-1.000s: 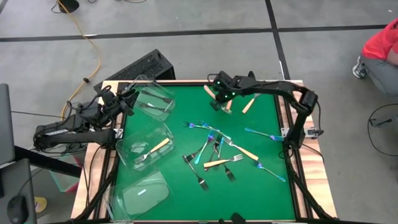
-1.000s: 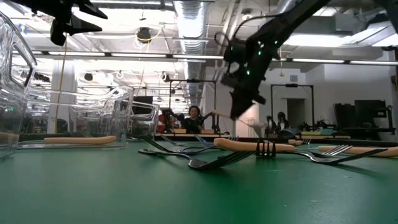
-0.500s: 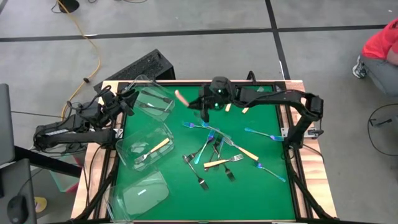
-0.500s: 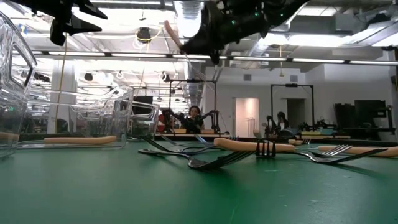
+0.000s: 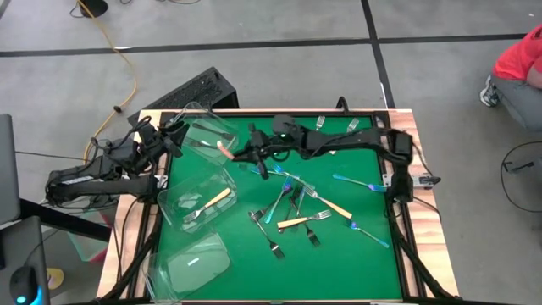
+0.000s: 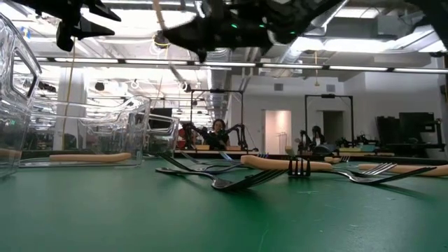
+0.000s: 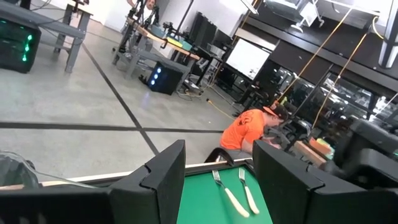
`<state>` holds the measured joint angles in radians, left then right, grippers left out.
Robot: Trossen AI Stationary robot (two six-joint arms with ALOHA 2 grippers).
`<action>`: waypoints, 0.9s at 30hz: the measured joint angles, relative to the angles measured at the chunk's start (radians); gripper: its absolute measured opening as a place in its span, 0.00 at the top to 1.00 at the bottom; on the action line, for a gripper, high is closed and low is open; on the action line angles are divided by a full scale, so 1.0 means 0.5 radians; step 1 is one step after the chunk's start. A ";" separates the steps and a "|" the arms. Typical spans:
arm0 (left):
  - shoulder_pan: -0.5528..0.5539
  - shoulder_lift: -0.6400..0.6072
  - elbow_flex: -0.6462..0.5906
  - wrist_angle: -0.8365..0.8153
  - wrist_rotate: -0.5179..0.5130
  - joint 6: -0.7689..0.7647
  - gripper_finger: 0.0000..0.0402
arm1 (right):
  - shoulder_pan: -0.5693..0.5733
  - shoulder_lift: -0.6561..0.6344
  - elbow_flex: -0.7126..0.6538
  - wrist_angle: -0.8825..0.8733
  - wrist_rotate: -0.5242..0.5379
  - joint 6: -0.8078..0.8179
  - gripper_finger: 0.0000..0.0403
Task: Sort silverware by color (type)
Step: Put the orange fork into the middle transparent bin
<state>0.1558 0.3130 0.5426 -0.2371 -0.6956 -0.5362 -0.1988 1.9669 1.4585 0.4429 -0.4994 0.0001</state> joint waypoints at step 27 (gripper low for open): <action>0.001 0.001 0.000 0.002 0.016 -0.022 0.57 | 0.245 1.151 1.662 -0.955 -0.256 -0.308 0.92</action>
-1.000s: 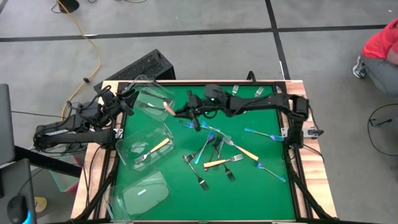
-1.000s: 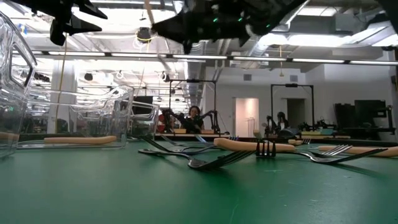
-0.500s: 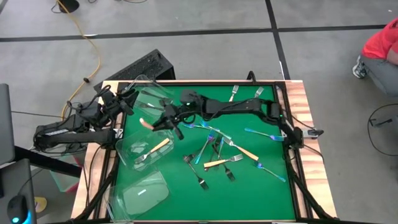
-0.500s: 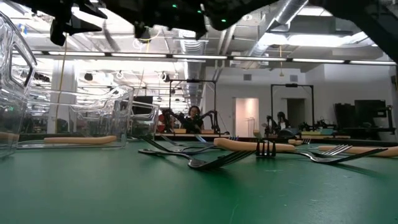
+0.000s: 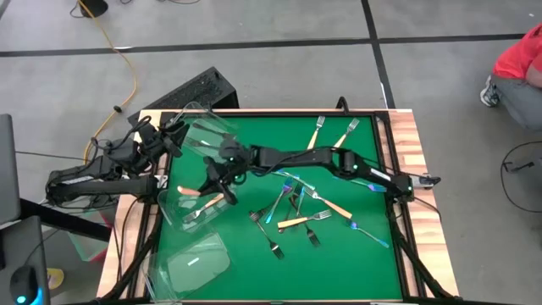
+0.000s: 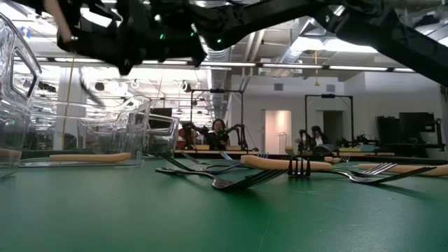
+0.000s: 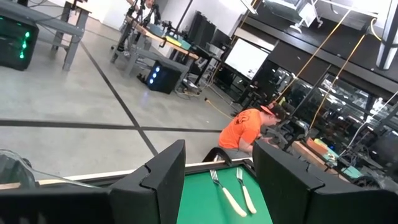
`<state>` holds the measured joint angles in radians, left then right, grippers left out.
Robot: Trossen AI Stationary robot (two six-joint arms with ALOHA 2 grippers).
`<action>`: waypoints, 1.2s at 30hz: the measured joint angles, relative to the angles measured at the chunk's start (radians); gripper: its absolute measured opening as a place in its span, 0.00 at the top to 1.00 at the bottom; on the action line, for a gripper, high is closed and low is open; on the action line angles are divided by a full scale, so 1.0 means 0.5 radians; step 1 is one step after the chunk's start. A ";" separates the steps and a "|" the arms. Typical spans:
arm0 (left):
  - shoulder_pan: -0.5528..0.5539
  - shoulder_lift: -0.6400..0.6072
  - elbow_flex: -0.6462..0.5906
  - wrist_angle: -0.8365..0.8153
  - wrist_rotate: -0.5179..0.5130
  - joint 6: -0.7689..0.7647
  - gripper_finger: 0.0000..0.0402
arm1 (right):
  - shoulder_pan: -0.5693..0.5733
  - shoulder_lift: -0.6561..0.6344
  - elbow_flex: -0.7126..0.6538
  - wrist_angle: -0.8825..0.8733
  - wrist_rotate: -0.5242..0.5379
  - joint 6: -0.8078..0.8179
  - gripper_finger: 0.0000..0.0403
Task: Sort silverware by color (type)
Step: Put the orange fork into the middle transparent bin
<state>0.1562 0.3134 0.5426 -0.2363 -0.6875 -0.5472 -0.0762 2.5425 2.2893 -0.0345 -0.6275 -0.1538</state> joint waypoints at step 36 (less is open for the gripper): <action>0.000 0.000 0.000 -0.004 -0.011 0.001 0.57 | 0.113 0.093 0.006 -0.467 0.580 -0.746 0.92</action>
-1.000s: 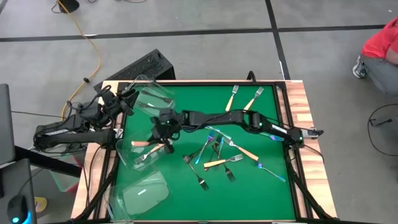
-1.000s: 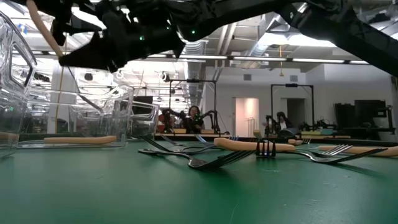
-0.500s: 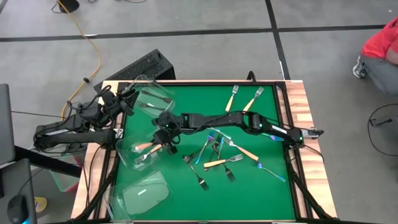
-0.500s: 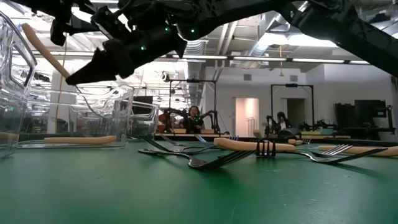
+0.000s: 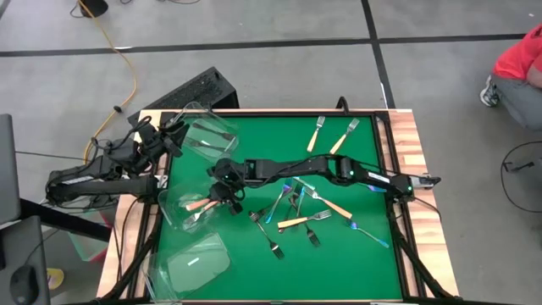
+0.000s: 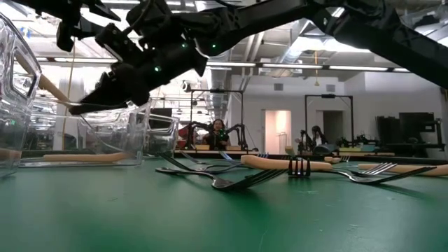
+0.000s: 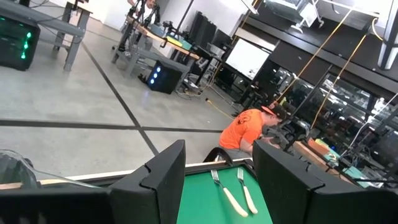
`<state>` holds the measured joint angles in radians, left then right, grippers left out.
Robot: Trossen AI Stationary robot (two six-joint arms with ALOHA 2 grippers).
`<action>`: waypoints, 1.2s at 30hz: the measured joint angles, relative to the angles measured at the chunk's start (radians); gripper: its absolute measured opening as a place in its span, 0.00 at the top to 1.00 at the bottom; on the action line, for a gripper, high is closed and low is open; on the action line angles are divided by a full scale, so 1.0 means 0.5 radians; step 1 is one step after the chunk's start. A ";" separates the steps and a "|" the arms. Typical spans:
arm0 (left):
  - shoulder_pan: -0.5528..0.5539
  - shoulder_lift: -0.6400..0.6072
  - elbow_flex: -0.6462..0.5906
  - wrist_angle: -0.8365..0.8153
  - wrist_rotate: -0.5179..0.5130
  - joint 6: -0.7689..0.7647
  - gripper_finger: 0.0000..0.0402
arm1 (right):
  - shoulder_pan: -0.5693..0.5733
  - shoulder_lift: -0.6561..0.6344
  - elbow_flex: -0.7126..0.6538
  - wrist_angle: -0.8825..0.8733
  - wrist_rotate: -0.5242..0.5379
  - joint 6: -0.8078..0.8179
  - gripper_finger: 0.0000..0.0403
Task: Sort silverware by color (type)
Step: Put the orange fork into the middle transparent bin
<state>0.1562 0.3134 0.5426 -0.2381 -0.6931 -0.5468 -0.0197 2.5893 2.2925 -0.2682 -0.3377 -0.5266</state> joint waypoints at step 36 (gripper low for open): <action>0.000 0.000 0.000 -0.039 0.002 0.007 0.57 | -0.010 0.005 0.000 0.021 0.117 0.079 0.81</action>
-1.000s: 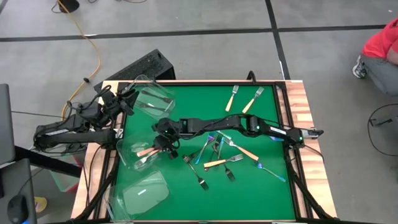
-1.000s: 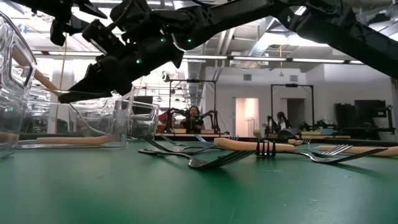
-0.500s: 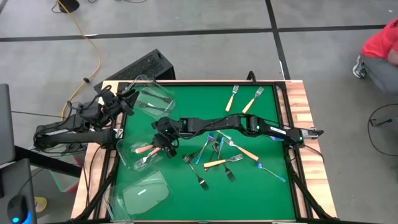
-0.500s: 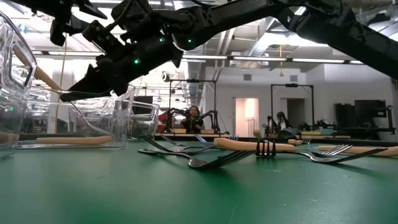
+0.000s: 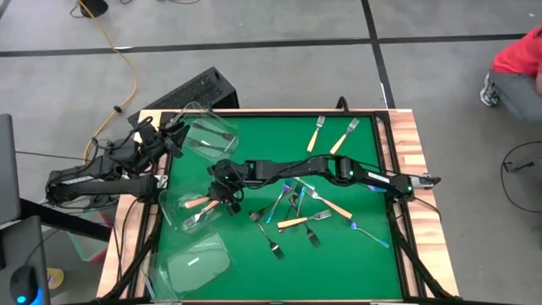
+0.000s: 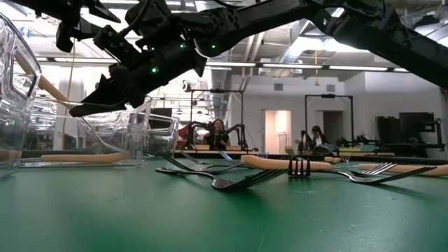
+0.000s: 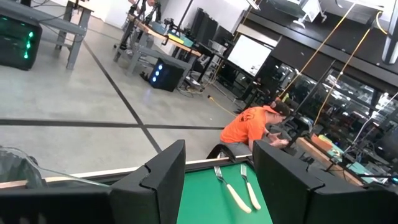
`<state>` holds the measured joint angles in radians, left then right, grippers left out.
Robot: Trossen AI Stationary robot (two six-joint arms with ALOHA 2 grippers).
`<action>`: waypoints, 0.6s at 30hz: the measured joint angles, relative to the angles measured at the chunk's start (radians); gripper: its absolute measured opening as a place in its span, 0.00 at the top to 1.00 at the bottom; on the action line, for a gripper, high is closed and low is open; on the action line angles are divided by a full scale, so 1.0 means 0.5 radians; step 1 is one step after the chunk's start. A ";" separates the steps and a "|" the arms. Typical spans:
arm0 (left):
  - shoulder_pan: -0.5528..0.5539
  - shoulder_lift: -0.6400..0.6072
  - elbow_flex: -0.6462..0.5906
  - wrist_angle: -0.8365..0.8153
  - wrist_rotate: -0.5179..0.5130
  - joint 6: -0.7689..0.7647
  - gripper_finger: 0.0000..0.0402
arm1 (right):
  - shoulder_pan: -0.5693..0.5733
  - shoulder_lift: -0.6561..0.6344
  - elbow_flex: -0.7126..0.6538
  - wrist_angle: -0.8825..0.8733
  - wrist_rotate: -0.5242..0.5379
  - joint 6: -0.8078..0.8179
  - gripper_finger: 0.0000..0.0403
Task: Sort silverware by color (type)
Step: Put the orange fork into the middle transparent bin
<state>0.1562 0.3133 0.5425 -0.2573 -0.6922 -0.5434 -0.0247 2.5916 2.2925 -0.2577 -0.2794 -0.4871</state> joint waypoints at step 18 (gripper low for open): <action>0.000 0.000 0.000 0.014 0.000 0.000 0.57 | -0.064 -0.314 0.105 -0.219 0.131 0.052 0.53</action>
<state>0.1560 0.3133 0.5426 -0.2504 -0.6922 -0.5434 -0.0568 2.4345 2.3448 -0.3671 -0.2141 -0.4609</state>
